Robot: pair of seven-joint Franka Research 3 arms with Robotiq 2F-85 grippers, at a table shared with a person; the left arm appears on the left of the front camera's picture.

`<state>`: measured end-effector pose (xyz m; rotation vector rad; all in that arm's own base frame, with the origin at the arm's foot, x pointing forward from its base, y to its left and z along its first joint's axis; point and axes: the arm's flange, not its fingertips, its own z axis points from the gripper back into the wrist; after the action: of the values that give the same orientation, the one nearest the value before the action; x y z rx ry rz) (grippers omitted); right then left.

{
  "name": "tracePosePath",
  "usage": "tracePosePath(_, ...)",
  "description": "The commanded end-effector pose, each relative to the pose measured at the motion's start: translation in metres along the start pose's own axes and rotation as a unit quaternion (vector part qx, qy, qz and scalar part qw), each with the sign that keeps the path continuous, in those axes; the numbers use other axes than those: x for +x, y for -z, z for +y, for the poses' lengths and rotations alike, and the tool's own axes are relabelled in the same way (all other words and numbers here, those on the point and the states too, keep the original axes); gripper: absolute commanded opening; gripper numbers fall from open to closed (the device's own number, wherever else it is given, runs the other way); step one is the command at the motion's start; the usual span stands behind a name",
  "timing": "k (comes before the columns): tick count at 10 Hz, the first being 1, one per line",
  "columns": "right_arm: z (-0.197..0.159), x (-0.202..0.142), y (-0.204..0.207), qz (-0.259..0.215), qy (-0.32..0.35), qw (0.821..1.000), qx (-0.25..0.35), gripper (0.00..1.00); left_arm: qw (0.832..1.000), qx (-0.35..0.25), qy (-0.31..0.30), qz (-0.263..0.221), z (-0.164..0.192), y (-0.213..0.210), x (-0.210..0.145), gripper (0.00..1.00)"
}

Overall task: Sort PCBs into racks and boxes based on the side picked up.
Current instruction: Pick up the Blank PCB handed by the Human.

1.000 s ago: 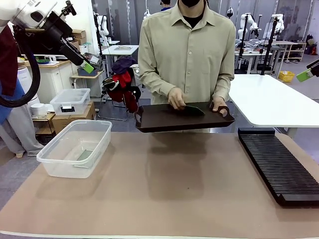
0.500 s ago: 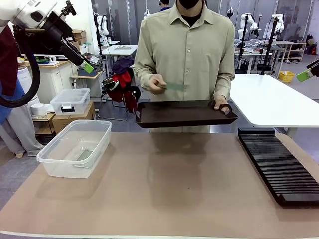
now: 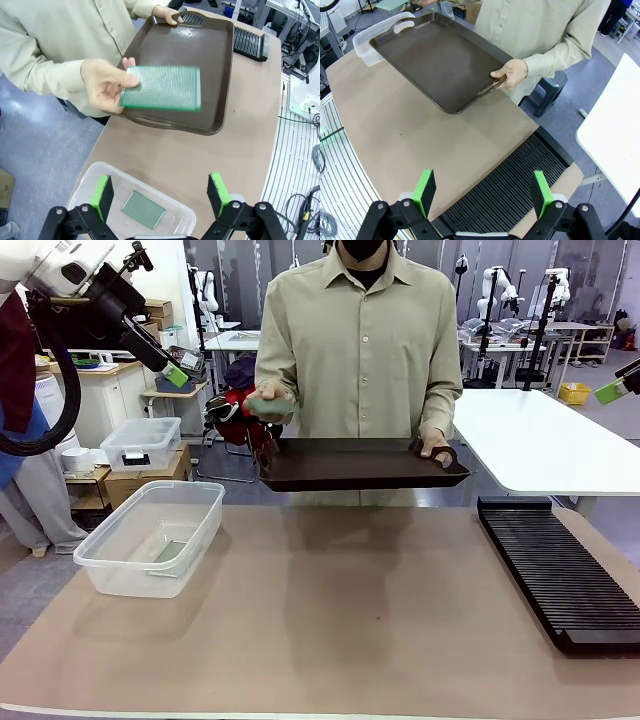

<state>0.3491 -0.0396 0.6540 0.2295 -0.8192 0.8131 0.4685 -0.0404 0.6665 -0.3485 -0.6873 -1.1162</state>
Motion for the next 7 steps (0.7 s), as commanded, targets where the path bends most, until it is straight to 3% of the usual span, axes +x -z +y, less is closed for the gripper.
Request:
tracePosePath(1, 0.0006, 0.0003, 0.0014, -0.002, 0.0, 1.0, 0.006, 1.0, 1.0, -0.001, -0.001, 0.0, -0.0004, 0.0007, 0.0005, 1.0)
tracePosePath(7, 0.0006, 0.0003, 0.0014, -0.002, 0.0, 1.0, 0.006, 1.0, 1.0, -0.001, -0.001, 0.0, -0.0004, 0.0007, 0.0005, 1.0)
